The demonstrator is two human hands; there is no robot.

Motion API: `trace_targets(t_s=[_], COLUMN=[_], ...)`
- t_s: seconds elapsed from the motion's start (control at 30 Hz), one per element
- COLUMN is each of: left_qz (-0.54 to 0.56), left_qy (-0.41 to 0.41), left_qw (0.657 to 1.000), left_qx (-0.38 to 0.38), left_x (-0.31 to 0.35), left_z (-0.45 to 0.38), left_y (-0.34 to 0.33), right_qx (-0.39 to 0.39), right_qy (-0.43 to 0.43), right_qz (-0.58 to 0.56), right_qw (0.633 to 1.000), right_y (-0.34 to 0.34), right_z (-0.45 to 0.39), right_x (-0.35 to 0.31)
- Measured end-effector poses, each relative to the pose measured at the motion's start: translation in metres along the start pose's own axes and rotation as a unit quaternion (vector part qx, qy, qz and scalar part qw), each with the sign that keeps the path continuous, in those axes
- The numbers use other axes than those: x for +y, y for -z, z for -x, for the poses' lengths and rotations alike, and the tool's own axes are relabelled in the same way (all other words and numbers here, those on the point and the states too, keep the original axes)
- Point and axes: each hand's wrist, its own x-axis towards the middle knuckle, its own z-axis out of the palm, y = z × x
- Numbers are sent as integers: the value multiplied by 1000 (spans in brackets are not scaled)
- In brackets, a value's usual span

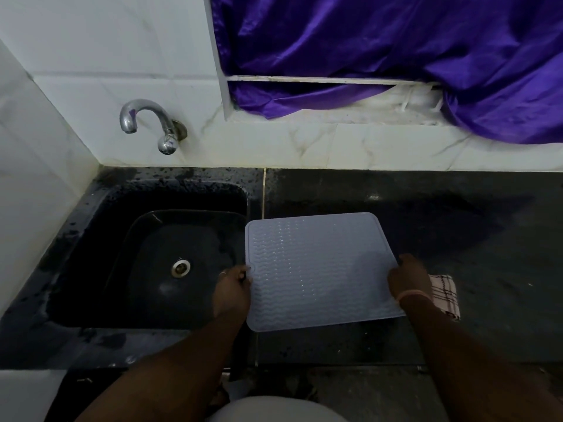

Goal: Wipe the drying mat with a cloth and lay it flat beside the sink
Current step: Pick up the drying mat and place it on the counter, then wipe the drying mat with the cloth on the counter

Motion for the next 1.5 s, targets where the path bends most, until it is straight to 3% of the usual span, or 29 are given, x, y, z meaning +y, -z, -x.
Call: trace_targets(t_s=[0.07,0.13,0.27,0.4,0.47,0.7,0.83,1.1,1.37,1.5], left_qz=[-10,-12,-9,-30,-39,-63,-61,-74,-114,-128], left_qy=[-10,-8,-4,-16,-16,-18,-32,-73,-104,-115], left_qw=[1000,1000,1000,999,999,998,998,995,988,984], left_qx=[0,0,2,-10,-16,-8,-2,0,-19,-36], left_x=[1,2,2,-6,-9,-7,-2,-2,-15,-31], left_z=[1,2,3,2,1,1,5,9,25,32], left_y=[0,1,0,-1,-1,-3,-3,-2,10,23], right_qx=[89,124,19,96,122,5,4,76,79,87], right_qy=[19,-26,-105,-78,-110,-129,-73,83,96,98], right_qz=[55,81,82,53,23,20,62,-164,57,22], right_qw=[994,989,991,991,986,992,995,980,991,991], right_y=[-3,-4,-2,1,2,-5,9,0,-49,-59], right_z=[7,10,8,-3,-3,-8,-13,13,25,26], right_x=[13,28,51,58,68,79,64,10,38,33])
